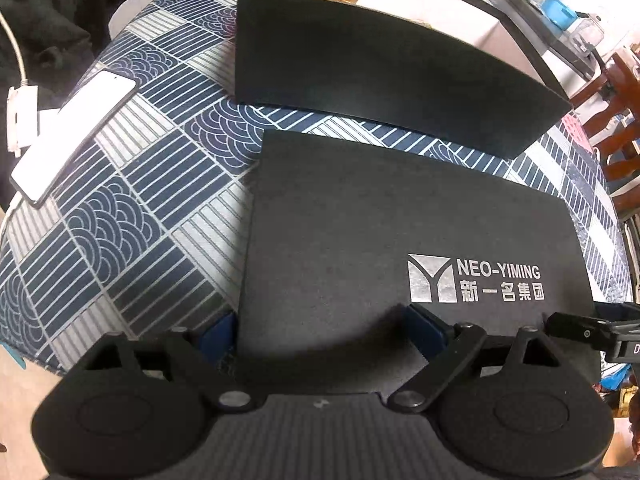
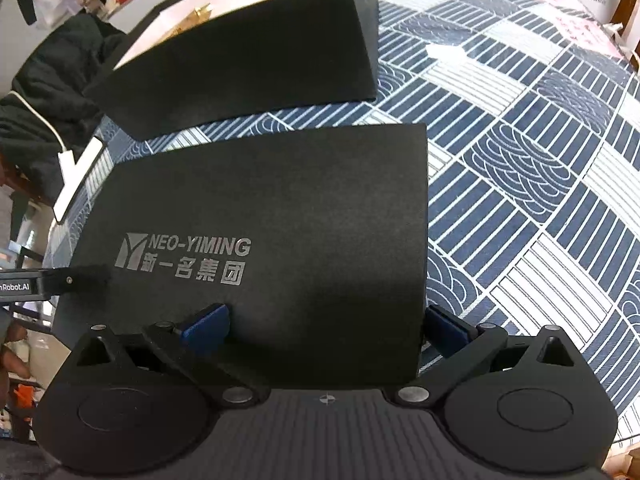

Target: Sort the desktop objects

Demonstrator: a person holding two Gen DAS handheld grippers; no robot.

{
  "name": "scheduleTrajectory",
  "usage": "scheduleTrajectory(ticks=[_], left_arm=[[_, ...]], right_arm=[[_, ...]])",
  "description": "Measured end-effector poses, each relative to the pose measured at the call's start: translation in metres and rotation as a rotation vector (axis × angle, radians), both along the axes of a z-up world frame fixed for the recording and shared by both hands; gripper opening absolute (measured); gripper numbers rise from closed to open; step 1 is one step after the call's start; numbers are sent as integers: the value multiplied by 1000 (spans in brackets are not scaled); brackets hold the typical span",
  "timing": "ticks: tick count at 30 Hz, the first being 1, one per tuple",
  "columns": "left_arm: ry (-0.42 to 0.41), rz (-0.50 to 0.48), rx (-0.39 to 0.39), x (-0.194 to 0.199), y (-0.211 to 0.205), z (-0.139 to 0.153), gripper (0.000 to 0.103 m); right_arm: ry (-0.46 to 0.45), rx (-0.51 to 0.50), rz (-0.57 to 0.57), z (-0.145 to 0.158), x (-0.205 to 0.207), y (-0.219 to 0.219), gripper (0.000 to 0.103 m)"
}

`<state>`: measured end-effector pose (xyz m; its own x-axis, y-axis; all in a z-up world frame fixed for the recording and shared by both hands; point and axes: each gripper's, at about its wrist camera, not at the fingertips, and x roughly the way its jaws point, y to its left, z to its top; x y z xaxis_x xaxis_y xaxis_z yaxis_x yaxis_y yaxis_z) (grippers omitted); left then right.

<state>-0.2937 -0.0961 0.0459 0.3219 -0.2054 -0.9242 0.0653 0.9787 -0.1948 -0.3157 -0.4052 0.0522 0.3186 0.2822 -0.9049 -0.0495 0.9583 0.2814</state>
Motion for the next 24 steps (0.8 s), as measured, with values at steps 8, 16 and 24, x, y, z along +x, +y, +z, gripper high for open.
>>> scheduleTrajectory(ticks=[8, 16, 24], left_arm=[[-74, -68, 74, 7, -1, -3, 103], [-92, -98, -11, 21, 3, -14, 103], [-63, -62, 7, 15, -10, -6, 103]], right_arm=[[-25, -5, -3, -8, 6, -9, 103], [-66, 47, 16, -19, 8, -10, 103], [-24, 35, -8, -13, 8, -13, 103]])
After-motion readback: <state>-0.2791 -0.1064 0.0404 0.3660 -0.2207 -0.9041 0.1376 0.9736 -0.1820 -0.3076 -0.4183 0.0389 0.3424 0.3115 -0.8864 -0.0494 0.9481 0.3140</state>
